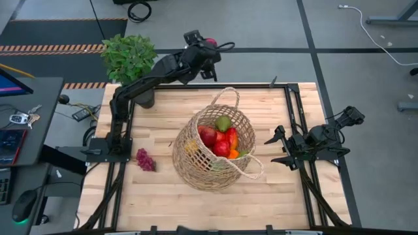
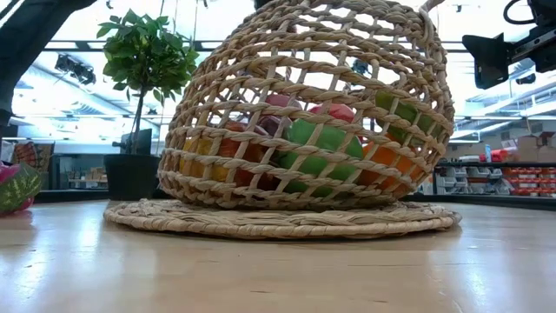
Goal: Build produce basket
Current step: Put the red pomegranate into the brown basket
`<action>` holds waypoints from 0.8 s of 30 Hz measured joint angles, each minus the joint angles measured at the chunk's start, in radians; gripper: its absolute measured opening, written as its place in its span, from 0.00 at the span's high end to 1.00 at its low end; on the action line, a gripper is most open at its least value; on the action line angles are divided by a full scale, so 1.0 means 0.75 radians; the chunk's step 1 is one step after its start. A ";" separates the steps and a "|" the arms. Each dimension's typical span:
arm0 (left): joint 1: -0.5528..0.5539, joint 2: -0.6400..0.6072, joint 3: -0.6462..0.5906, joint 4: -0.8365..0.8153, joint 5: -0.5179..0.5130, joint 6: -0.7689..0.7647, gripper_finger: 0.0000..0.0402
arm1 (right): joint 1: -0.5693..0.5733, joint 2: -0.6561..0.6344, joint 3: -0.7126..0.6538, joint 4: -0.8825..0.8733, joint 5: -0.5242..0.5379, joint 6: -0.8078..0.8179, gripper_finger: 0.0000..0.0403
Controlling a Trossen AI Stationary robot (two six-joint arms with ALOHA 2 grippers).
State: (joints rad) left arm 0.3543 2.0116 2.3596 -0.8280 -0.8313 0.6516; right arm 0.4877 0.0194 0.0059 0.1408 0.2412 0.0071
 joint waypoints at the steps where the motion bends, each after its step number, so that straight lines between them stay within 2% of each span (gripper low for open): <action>1: -0.023 -0.014 -0.004 0.036 0.005 -0.022 0.29 | 0.000 0.000 0.000 0.000 0.000 0.000 0.13; 12: -0.264 -0.128 -0.038 0.077 0.069 -0.368 0.29 | 0.000 0.000 0.000 0.001 0.000 0.000 0.13; 16: -0.343 -0.164 -0.038 0.179 0.091 -0.469 0.29 | 0.001 0.000 0.000 0.003 0.000 0.000 0.13; 24: -0.438 -0.237 -0.039 0.325 0.281 -0.798 0.29 | 0.000 0.000 0.000 0.003 0.000 0.000 0.13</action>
State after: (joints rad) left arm 0.0259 1.8338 2.3306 -0.5845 -0.6209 0.0528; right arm 0.4878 0.0196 0.0063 0.1433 0.2409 0.0071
